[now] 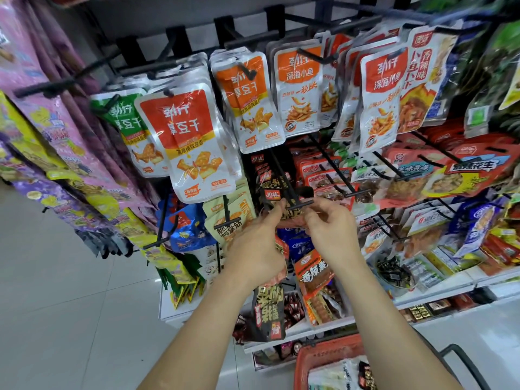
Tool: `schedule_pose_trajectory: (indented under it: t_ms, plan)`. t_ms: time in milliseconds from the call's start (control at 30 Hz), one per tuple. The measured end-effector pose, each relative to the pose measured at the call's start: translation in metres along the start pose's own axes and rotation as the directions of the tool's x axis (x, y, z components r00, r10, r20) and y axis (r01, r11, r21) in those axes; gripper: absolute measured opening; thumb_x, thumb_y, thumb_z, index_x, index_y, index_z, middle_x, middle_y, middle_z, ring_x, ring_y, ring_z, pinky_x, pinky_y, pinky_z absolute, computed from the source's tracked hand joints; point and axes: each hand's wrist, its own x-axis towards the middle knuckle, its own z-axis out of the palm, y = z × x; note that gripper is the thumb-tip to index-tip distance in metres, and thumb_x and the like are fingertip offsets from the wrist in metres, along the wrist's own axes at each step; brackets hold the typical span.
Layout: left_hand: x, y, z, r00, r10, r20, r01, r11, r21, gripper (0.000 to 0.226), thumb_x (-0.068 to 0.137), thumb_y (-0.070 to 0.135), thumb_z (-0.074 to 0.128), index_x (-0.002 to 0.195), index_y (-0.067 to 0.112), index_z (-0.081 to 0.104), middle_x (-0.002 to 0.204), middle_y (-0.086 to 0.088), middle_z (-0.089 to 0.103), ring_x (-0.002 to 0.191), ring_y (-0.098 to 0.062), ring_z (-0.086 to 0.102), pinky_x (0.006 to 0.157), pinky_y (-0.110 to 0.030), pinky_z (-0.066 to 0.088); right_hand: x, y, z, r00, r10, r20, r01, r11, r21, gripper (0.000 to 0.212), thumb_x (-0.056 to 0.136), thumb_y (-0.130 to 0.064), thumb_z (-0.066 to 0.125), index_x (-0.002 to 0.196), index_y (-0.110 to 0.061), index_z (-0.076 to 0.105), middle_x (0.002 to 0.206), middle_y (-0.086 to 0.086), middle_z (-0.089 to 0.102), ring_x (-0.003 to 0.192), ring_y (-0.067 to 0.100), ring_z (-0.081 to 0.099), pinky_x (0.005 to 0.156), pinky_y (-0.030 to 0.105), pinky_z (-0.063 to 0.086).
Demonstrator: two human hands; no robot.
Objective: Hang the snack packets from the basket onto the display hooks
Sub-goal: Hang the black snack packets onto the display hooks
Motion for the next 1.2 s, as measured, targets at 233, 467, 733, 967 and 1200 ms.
schedule_pose_trajectory:
  t_ms: [233, 467, 733, 967, 1200]
  plan:
    - [0.014, 0.004, -0.004, 0.996, -0.076, 0.038, 0.077, 0.997, -0.022, 0.102, 0.078, 0.004, 0.055, 0.15, 0.046, -0.003, 0.128, -0.001, 0.05, 0.096, -0.019, 0.054, 0.056, -0.027, 0.038, 0.018, 0.004, 0.012, 0.975, 0.018, 0.221, -0.049, 0.99, 0.133, 0.045, 0.094, -0.004, 0.044, 0.131, -0.028, 0.055, 0.126, -0.002, 0.063, 0.116, 0.018, 0.06, 0.097, 0.05, 0.05]
    - [0.034, 0.005, -0.01, 0.989, -0.135, 0.06, 0.14, 0.985, -0.1, 0.099, 0.081, 0.002, 0.055, 0.151, 0.041, -0.003, 0.126, -0.003, 0.053, 0.08, -0.017, 0.058, 0.056, -0.03, 0.049, 0.033, -0.003, 0.013, 0.898, 0.096, 0.43, -0.243, 0.922, 0.301, 0.055, 0.099, 0.002, 0.041, 0.143, -0.03, 0.045, 0.125, 0.009, 0.062, 0.096, 0.016, 0.067, 0.08, 0.032, 0.059]
    - [0.003, -0.017, 0.006, 0.987, -0.107, -0.117, 0.05, 0.911, -0.41, 0.084, 0.08, 0.013, 0.075, 0.141, 0.048, 0.029, 0.12, 0.009, 0.059, 0.084, -0.009, 0.064, 0.077, -0.03, 0.056, 0.019, 0.002, 0.002, 0.863, 0.156, 0.48, -0.301, 0.923, 0.24, 0.025, 0.099, -0.031, 0.052, 0.117, -0.045, 0.06, 0.13, -0.006, 0.062, 0.118, 0.01, 0.058, 0.1, 0.039, 0.049]
    - [-0.029, -0.033, 0.015, 0.973, -0.15, -0.177, -0.039, 0.647, -0.762, 0.054, 0.072, 0.003, 0.081, 0.107, 0.04, 0.063, 0.114, 0.007, 0.063, 0.103, -0.016, 0.063, 0.083, -0.03, 0.055, -0.018, 0.013, -0.024, 0.779, 0.237, 0.58, -0.388, 0.909, 0.15, 0.061, 0.07, -0.052, 0.068, 0.126, -0.032, 0.058, 0.11, -0.002, 0.064, 0.103, 0.014, 0.061, 0.093, 0.039, 0.054]
    - [-0.041, -0.018, 0.036, 0.901, -0.421, -0.101, 0.022, 0.276, -0.961, 0.037, 0.072, -0.005, 0.077, 0.095, 0.024, 0.07, 0.108, 0.003, 0.069, 0.096, -0.02, 0.069, 0.078, -0.041, 0.059, -0.063, 0.019, -0.023, 0.737, 0.272, 0.618, -0.554, 0.767, 0.323, 0.042, 0.087, -0.011, 0.065, 0.122, -0.03, 0.051, 0.109, -0.016, 0.062, 0.079, -0.005, 0.058, 0.086, 0.013, 0.038]
